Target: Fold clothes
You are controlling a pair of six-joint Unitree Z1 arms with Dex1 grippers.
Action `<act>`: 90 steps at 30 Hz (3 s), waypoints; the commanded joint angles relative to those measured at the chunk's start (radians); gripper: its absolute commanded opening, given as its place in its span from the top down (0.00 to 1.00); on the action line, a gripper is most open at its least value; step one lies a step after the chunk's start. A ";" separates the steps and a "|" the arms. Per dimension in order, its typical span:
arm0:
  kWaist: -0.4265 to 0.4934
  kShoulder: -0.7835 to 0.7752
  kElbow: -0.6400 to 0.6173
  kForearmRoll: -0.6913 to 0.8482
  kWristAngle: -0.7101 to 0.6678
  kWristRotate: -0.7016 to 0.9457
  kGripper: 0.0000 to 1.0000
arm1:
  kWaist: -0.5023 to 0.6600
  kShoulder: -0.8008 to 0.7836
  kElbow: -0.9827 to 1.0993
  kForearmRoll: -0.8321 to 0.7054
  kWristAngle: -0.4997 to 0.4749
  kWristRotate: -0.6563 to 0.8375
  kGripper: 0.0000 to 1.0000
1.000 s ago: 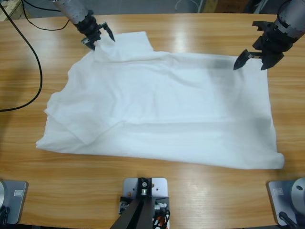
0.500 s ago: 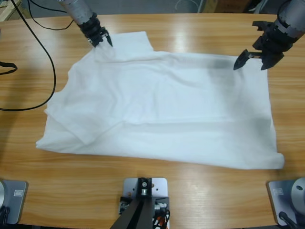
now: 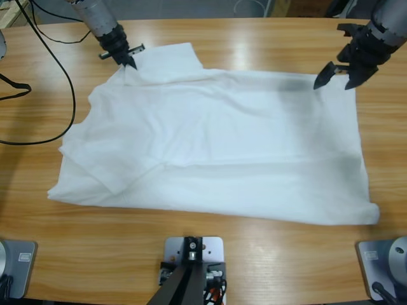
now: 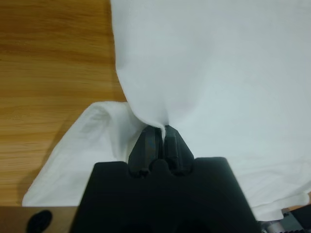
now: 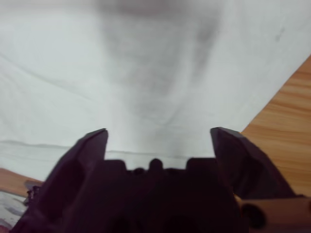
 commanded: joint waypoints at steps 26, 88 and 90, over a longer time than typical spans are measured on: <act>0.021 0.105 -0.368 0.080 -0.042 0.082 1.00 | -0.423 0.183 0.019 -0.201 0.190 -0.023 0.28; 0.118 0.010 -0.428 0.114 -0.047 0.167 1.00 | -0.423 0.240 -0.311 0.019 0.319 -0.109 1.00; 0.124 -0.003 -0.428 0.123 -0.051 0.172 1.00 | -0.423 0.227 -0.310 0.029 0.322 -0.110 1.00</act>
